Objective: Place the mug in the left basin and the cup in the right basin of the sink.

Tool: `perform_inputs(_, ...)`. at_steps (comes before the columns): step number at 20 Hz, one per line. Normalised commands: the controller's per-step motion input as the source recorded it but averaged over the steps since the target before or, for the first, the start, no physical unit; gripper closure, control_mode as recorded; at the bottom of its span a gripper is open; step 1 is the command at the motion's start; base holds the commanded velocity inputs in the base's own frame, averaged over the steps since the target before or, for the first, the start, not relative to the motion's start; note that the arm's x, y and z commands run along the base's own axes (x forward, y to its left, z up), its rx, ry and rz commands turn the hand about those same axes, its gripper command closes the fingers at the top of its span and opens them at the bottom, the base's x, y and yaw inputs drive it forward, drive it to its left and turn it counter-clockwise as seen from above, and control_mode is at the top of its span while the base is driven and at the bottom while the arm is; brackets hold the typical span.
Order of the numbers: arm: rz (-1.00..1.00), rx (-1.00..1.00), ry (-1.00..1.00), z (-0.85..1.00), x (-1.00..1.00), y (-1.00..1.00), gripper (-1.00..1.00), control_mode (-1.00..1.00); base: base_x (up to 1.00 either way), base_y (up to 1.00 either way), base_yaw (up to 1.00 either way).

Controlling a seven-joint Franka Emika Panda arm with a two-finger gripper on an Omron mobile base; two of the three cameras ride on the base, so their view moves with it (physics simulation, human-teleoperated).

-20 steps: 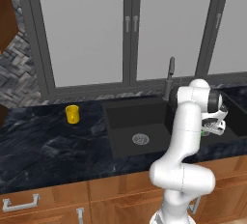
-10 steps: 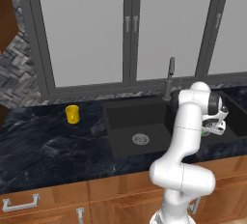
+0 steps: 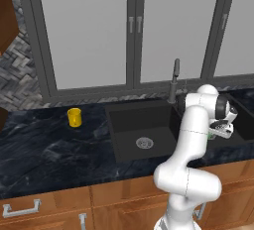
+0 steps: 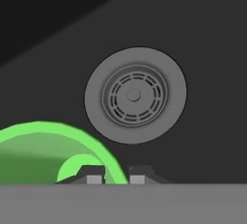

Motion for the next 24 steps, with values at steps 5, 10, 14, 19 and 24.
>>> perform_inputs(5,0.0,0.0,0.0,-0.12,0.03,0.07,-1.0,-1.0,0.0,0.0,0.0)
perform_inputs(10,0.0,0.0,0.0,0.0,0.05,0.04,-1.0,-1.0,0.0,0.0,0.0)
perform_inputs(14,0.0,0.0,0.0,0.1,0.05,0.08,-1.0,-1.0,0.0,0.0,0.0)
perform_inputs(19,0.0,0.0,0.0,0.18,0.0,0.12,-1.0,-1.0,0.0,0.0,0.0)
perform_inputs(24,0.0,0.0,0.0,0.31,-0.01,0.08,-1.0,-1.0,0.0,0.0,0.0)
